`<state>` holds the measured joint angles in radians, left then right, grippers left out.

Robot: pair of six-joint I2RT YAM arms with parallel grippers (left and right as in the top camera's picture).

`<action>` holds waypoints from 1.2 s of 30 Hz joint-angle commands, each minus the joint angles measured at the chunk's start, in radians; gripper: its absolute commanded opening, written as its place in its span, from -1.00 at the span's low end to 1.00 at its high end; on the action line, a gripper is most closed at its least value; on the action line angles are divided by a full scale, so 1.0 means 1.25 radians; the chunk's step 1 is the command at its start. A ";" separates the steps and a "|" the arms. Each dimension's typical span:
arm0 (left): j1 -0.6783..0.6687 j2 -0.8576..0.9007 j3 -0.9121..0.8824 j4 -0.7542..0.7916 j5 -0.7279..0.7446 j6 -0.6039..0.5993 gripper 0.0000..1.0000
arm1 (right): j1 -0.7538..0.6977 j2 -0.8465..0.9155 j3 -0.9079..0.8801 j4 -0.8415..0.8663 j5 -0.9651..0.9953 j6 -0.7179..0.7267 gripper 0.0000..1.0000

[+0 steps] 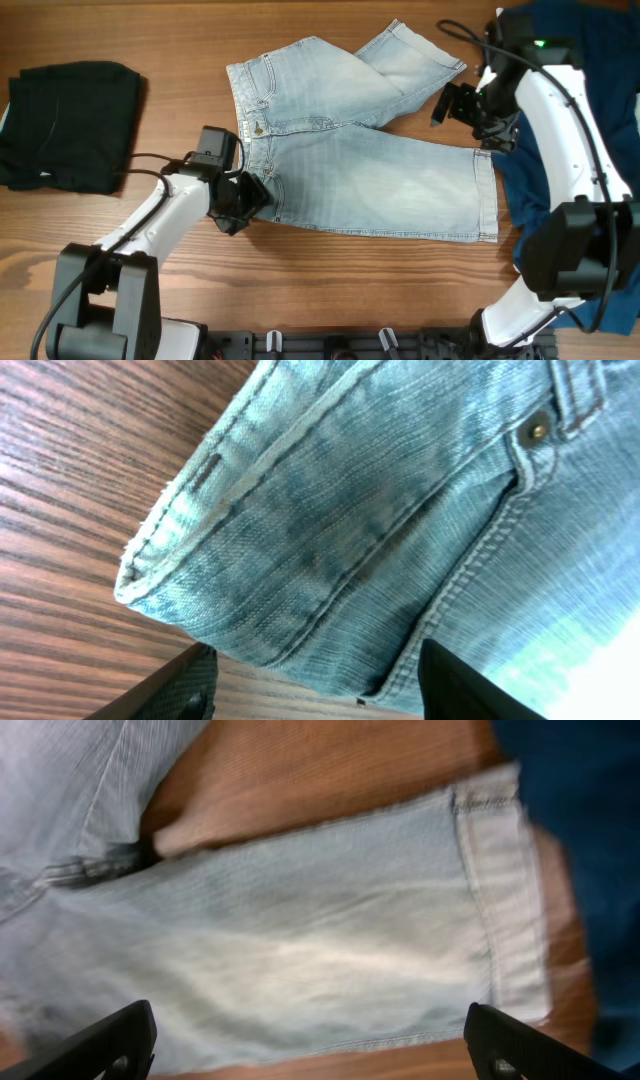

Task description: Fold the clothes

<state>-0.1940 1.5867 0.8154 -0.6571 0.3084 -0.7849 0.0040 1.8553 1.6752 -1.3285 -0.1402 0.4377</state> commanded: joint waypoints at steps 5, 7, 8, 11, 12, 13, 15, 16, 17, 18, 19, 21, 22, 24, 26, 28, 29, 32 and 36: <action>-0.026 0.005 0.000 -0.054 -0.150 -0.165 0.41 | -0.084 0.002 0.000 -0.039 -0.069 0.034 0.99; -0.027 0.005 0.000 -0.027 -0.164 -0.196 0.43 | -0.083 0.002 0.000 -0.039 -0.069 0.029 0.99; -0.027 0.005 0.000 -0.003 -0.168 -0.196 0.43 | -0.083 0.002 0.000 -0.039 -0.069 0.029 1.00; -0.027 0.006 0.000 0.012 -0.178 -0.196 0.41 | -0.083 0.002 0.000 -0.039 -0.069 0.028 0.99; -0.027 0.006 0.000 0.012 -0.182 -0.196 0.36 | -0.083 0.002 0.000 -0.039 -0.069 0.029 0.99; -0.027 0.009 0.000 0.012 -0.182 -0.196 0.32 | -0.083 0.002 0.000 -0.039 -0.069 0.028 0.99; -0.029 0.020 -0.002 -0.022 -0.183 -0.217 0.27 | -0.083 0.002 0.000 -0.042 -0.068 0.026 0.99; -0.029 0.025 -0.016 -0.004 -0.188 -0.223 0.27 | -0.083 0.002 0.000 -0.042 -0.069 0.026 0.99; -0.029 0.029 -0.031 0.018 -0.188 -0.223 0.27 | -0.083 0.002 0.000 -0.041 -0.068 0.027 0.99; -0.029 0.030 -0.042 0.034 -0.189 -0.223 0.27 | -0.083 0.002 0.000 -0.042 -0.069 0.027 0.99; -0.029 0.030 -0.057 0.061 -0.192 -0.222 0.22 | -0.083 0.002 0.000 -0.043 -0.069 0.026 0.99; -0.029 0.030 -0.062 0.081 -0.207 -0.221 -0.25 | -0.083 0.002 0.000 -0.047 -0.068 0.026 1.00; -0.029 0.030 -0.062 0.086 -0.213 -0.216 -0.58 | -0.083 0.002 0.000 -0.052 -0.068 0.026 1.00; -0.029 0.029 -0.061 0.084 -0.215 -0.191 -0.92 | -0.083 0.002 0.000 -0.065 -0.056 0.039 0.99; -0.027 0.025 -0.061 0.067 -0.215 -0.165 -0.92 | -0.083 0.002 0.000 -0.094 0.005 0.133 0.99; -0.005 0.000 -0.061 0.034 -0.215 -0.149 -0.92 | -0.082 -0.002 -0.011 -0.117 0.023 0.155 1.00; 0.012 -0.019 -0.061 0.019 -0.215 -0.144 -0.92 | -0.082 -0.015 -0.034 -0.120 0.023 0.155 1.00; 0.050 -0.067 -0.061 -0.015 -0.215 -0.128 -0.92 | -0.082 -0.102 -0.152 -0.092 0.014 0.191 1.00; 0.054 -0.079 -0.061 -0.032 -0.197 -0.128 -0.92 | -0.075 -0.265 -0.394 -0.022 -0.094 0.206 0.99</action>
<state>-0.1341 1.5043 0.7494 -0.6865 0.0753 -0.9653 -0.1009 1.6299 1.3109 -1.3796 -0.1734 0.6548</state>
